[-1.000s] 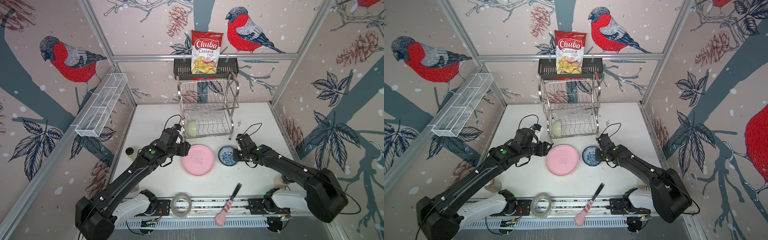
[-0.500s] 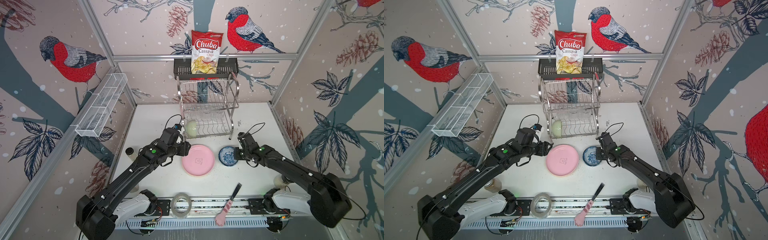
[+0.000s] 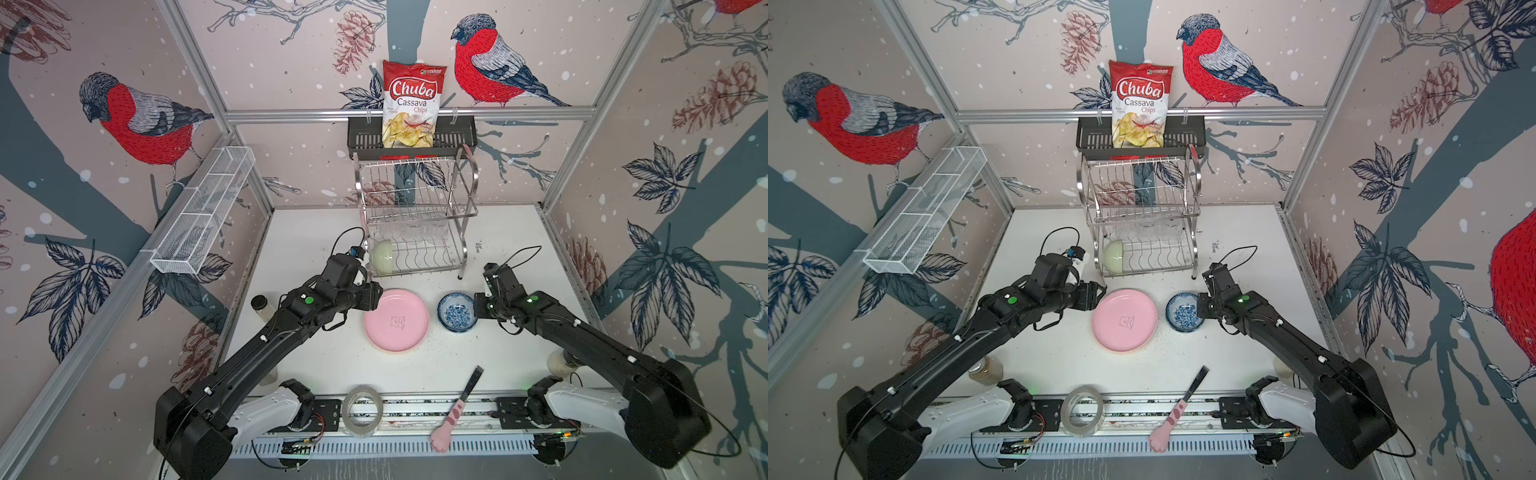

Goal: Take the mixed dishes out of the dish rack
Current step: 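Raise the right gripper back toward the pale green bowl in the rack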

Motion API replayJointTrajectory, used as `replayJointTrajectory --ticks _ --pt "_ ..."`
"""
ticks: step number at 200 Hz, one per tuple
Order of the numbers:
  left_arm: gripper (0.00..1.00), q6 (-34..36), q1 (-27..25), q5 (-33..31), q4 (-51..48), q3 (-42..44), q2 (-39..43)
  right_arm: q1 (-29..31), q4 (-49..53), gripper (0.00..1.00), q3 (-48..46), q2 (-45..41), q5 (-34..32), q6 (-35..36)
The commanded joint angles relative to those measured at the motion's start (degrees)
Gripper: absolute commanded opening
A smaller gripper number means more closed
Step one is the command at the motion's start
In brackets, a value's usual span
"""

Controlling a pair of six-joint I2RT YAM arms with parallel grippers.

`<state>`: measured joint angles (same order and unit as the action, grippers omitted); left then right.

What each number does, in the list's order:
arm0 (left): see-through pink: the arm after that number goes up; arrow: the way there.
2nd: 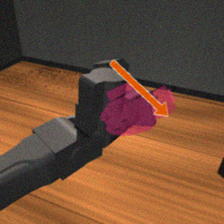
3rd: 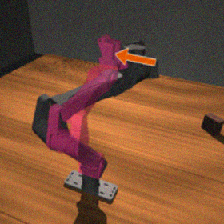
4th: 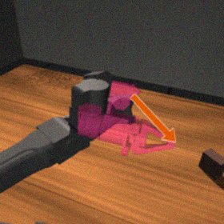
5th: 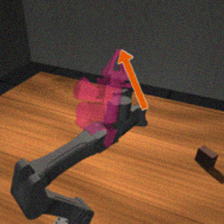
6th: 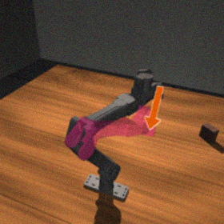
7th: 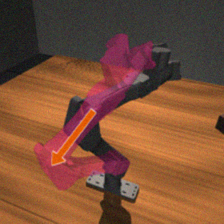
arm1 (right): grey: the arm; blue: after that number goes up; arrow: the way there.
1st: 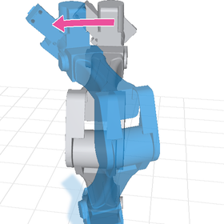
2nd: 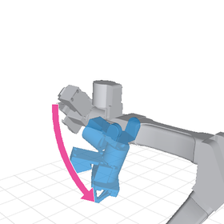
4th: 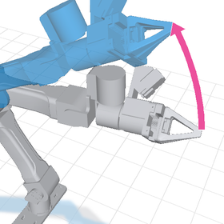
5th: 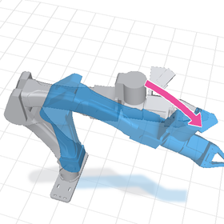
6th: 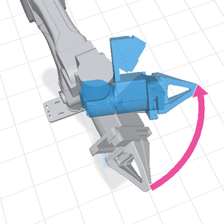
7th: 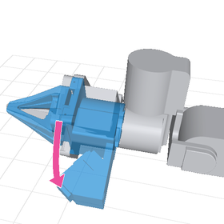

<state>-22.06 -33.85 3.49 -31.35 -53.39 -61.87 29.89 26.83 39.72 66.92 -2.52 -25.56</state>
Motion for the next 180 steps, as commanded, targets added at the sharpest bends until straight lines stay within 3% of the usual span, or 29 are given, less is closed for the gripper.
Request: replayJointTrajectory --ticks 1,36,59,98,121,152,180 --pt "0.65 0.22 0.1 0.56 1.82 -0.58 -0.22 -0.09 -1.27 0.1 -0.83 0.63 1.0 0.24" --pt "0.65 0.18 0.1 0.14 1.84 -0.61 -0.34 -0.08 -1.54 0.09 -0.56 -0.37 1.0 0.38" --pt "0.65 0.01 0.1 -1.35 1.82 -0.58 -0.59 -0.09 -2.31 0.14 1.58 -2.44 1.61 1.15" --pt "0.61 -1.27 0.64 -7.61 1.79 -1.02 -2.18 0.71 -12.15 0.26 3.52 -5.4 9.91 2.95" --pt "0.6 -1.77 2.42 -7.05 3.86 -0.57 -3.53 3.52 -20.57 0.28 3.81 -4.76 13.96 4.05" --pt "0.6 -3.2 6.05 -3.72 8.59 0.29 -5.22 10.07 -28.09 0.28 6.32 -0.26 13.18 8.03" --pt "0.6 -3.64 6.6 -4.55 12.0 -0.34 -7.12 14.1 -36.33 0.28 7.73 4.59 15.13 10.92"
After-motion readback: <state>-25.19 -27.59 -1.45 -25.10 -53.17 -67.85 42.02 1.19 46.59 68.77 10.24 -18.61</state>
